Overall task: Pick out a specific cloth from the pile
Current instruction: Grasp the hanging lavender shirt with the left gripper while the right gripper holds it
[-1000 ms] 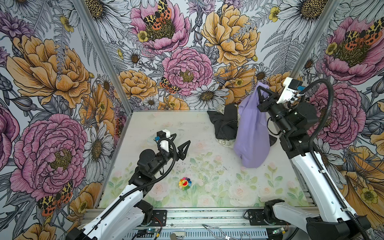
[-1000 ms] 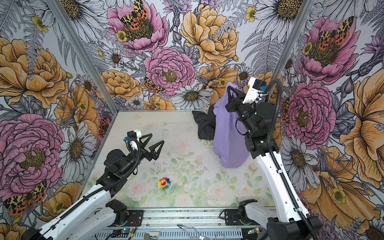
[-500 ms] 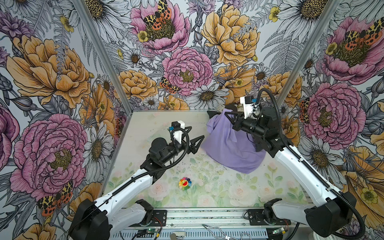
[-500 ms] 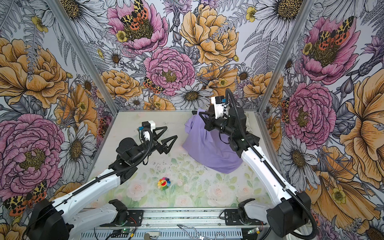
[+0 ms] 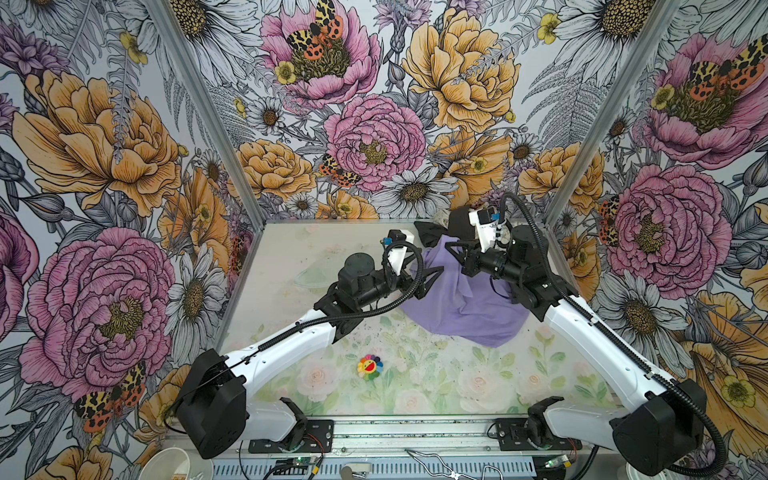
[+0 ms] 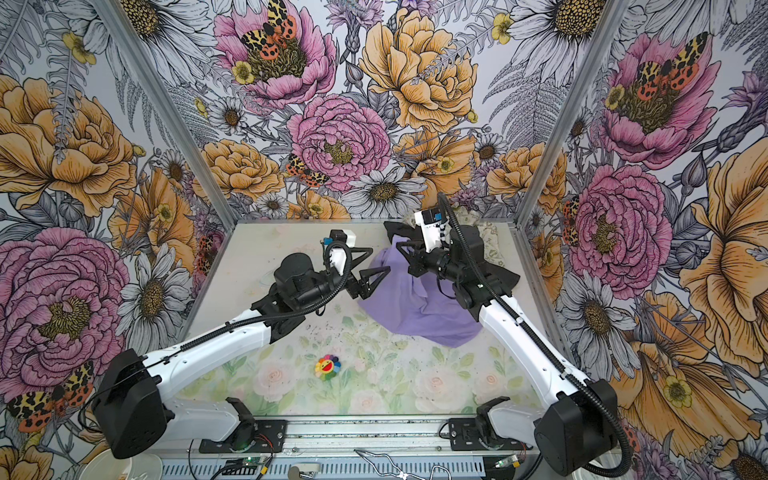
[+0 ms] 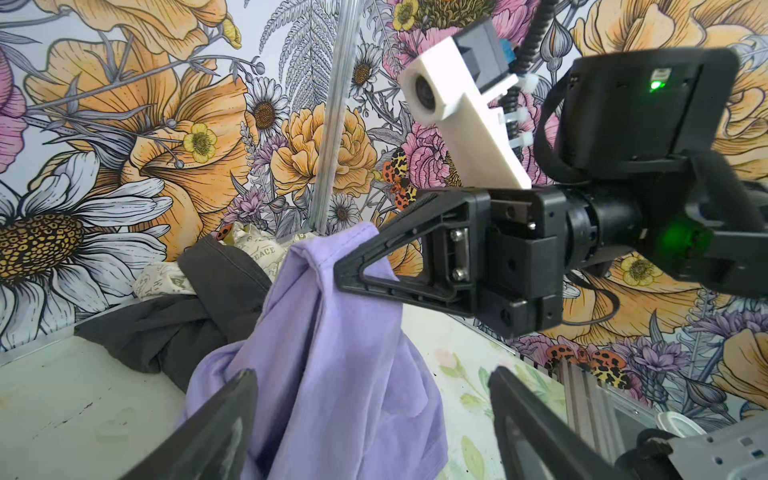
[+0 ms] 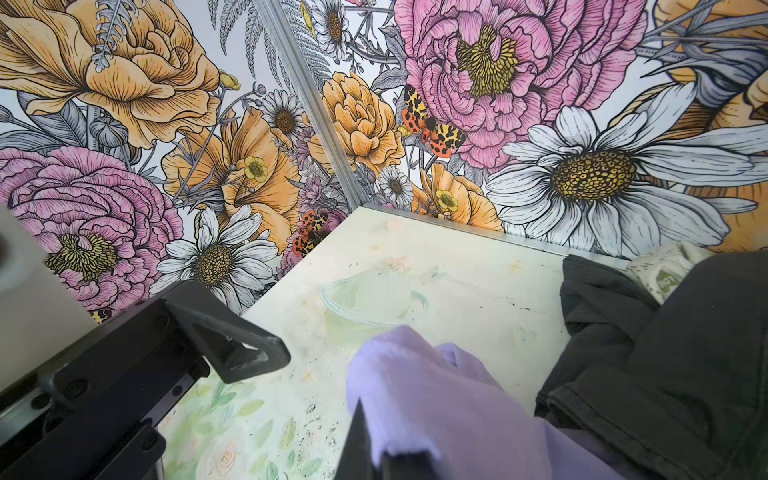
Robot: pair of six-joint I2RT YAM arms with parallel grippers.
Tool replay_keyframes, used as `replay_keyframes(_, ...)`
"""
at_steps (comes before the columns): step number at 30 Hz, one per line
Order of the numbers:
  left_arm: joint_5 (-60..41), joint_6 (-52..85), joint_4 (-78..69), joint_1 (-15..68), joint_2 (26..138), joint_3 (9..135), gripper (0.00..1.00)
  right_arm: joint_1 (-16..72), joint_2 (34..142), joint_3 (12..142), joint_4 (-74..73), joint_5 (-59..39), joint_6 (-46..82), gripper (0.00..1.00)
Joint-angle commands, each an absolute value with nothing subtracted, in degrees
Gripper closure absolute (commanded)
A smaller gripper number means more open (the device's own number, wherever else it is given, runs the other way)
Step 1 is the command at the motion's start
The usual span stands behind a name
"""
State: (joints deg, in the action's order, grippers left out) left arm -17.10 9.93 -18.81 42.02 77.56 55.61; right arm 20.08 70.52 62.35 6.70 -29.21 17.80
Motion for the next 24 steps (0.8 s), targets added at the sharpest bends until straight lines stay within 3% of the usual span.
replay_keyframes(1,-15.5,8.1,-14.7,41.9,80.4,58.7,0.17,20.3,68.4,62.5,5.4,-29.1,16.3,1.00)
replay_keyframes(8,-16.5,7.9,-10.4,41.9,84.9,62.9,0.24,20.4,67.1,61.8,5.4,-29.1,16.0,1.00)
replay_keyframes(13,-17.5,7.3,-6.6,41.7,86.7,65.6,0.37,20.3,66.8,61.3,5.4,-29.0,16.0,1.00)
replay_keyframes(19,-20.6,8.7,-6.1,41.6,89.0,67.0,0.79,20.3,66.6,60.8,5.4,-27.9,15.7,1.00)
replay_keyframes(24,-21.8,9.5,-6.1,41.7,90.5,68.1,0.99,20.3,66.4,60.4,5.3,-27.0,15.6,1.00)
